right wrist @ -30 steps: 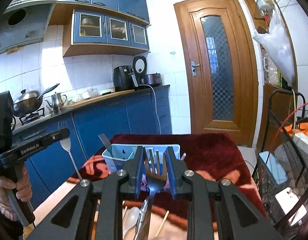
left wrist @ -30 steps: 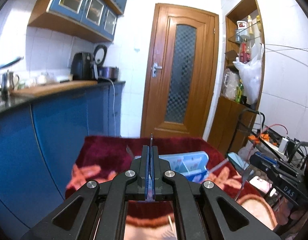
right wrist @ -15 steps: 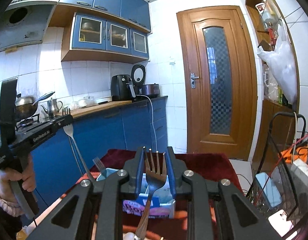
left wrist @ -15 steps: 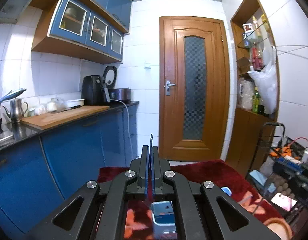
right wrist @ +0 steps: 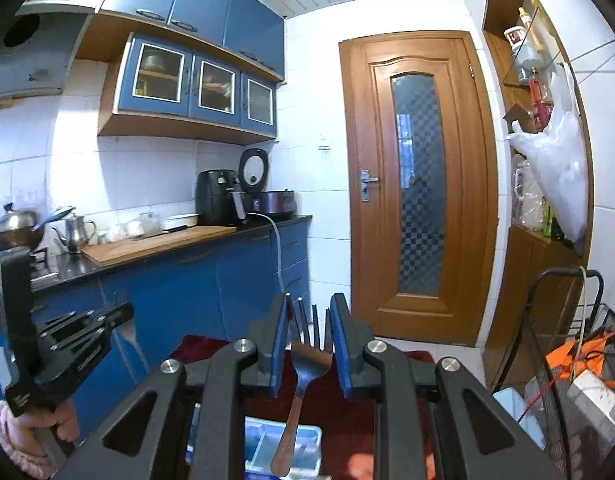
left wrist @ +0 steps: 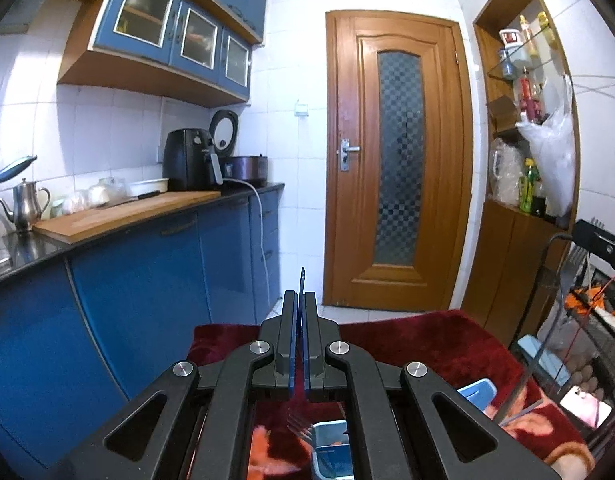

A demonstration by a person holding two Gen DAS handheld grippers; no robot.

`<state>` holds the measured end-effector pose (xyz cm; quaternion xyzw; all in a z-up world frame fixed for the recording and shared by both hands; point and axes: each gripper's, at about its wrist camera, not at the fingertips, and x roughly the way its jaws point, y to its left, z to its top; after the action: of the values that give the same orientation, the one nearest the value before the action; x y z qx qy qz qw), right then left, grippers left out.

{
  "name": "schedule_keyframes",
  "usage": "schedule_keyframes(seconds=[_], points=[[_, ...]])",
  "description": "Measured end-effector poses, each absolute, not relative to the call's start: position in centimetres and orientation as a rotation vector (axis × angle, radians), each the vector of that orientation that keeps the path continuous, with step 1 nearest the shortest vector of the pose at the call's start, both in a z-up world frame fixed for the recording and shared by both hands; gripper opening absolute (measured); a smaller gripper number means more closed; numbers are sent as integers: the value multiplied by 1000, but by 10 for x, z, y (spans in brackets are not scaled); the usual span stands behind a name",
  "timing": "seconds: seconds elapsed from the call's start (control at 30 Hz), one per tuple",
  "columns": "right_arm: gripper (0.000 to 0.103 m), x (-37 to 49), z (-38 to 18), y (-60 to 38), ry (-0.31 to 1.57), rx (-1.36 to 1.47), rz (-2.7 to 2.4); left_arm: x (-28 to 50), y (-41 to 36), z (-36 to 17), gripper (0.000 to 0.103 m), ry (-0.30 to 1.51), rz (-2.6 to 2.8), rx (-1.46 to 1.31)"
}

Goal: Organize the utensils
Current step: 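Lower both held utensils into the caddy and open both tools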

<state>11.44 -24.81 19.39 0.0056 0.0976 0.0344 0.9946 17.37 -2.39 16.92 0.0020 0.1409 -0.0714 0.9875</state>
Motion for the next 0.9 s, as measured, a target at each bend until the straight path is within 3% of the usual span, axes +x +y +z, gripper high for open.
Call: schedule_keyframes(seconds=[0.73,0.9], points=[[19,173,124,-244,412,-18,92,200,-38,104,6,438,-227,7],[19,171,123,-245,412,-3,109,193,-39,108,27,430,-241,9]])
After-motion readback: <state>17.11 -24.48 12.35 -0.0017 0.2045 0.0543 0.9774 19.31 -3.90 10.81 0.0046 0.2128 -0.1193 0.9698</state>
